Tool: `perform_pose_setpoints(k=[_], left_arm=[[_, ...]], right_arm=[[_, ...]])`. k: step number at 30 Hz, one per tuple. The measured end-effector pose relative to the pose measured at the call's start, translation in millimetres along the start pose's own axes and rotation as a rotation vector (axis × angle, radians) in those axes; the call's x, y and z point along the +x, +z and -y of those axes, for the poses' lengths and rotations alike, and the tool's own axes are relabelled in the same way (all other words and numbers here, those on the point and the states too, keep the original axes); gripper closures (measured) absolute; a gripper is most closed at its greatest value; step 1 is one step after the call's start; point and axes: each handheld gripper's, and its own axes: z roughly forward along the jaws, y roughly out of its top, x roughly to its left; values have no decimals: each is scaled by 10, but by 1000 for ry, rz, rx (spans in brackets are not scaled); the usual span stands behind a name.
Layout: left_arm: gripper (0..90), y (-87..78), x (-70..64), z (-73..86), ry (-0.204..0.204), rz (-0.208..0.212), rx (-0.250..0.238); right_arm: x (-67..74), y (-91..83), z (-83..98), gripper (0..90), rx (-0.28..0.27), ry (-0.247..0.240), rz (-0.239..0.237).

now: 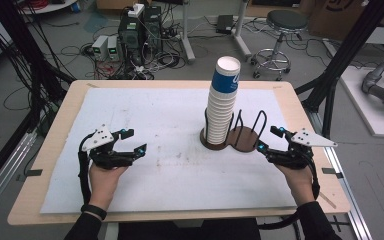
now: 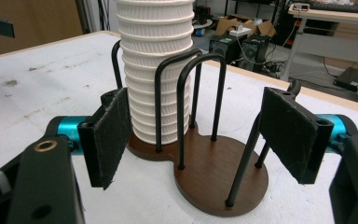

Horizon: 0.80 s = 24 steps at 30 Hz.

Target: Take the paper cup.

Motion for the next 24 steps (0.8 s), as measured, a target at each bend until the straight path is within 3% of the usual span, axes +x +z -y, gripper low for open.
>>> perform_pose_setpoints(k=[7, 17, 24], left_arm=[[234, -10, 7, 2, -13, 8, -1], [223, 12, 9, -9, -15, 21, -13], [204, 11, -4, -22, -22, 41, -29]], right_arm=[[-14, 13, 3, 258, -6, -1, -18], [56, 24, -134, 243, -22, -18, -74], [75, 166, -283, 208, -6, -36, -102]])
